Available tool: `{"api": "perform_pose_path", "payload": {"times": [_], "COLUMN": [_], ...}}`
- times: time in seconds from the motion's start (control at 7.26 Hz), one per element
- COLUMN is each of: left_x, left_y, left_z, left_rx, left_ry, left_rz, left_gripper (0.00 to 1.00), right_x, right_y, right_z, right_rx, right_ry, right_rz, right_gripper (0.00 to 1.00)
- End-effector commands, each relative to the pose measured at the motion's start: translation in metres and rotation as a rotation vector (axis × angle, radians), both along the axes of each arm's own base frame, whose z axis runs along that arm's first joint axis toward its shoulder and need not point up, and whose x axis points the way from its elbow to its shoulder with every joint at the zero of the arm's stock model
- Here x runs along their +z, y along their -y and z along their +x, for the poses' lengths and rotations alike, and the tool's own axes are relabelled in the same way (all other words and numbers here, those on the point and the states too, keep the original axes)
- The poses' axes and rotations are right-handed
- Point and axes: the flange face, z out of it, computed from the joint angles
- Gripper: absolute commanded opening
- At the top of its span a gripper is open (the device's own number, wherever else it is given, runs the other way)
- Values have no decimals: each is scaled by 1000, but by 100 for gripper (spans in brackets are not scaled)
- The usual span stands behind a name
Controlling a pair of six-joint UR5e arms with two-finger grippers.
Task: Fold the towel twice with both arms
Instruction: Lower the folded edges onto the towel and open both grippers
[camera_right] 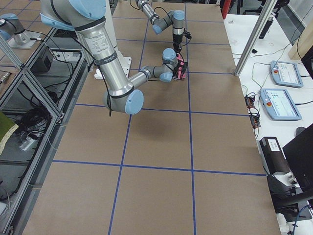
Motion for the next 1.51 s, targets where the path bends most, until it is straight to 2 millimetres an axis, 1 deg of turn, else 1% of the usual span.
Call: {"api": "perform_pose_path", "payload": {"times": [0.0,0.14,0.28,0.41,0.69,0.83,0.96,1.1,1.24,1.38], "left_x": [-1,-1,-5,-5,-7,-11,-10,-6,3,11], "left_y": [0,0,0,0,0,1,-1,-1,2,4], "left_z": [0,0,0,0,1,1,4,7,15,19], "left_rx": [0,-1,-2,-3,-3,-4,1,4,6,5], "left_ry": [-1,-1,-7,-7,-10,-14,-13,-12,-37,-49], "left_rz": [1,-1,3,0,2,4,3,2,21,24], "left_gripper": [0,42,70,73,74,75,76,81,100,100], "right_x": [1,0,1,0,-1,-1,-2,-3,-4,-3], "right_y": [3,4,7,10,10,13,19,26,39,53], "right_z": [2,2,5,7,7,10,17,25,41,60], "right_rx": [7,9,16,23,23,29,35,44,27,12], "right_ry": [-3,-1,0,4,6,8,10,14,23,31], "right_rz": [-1,-1,-10,-19,-20,-20,-24,-24,-37,-51], "right_gripper": [52,99,99,99,99,99,99,99,99,99]}}
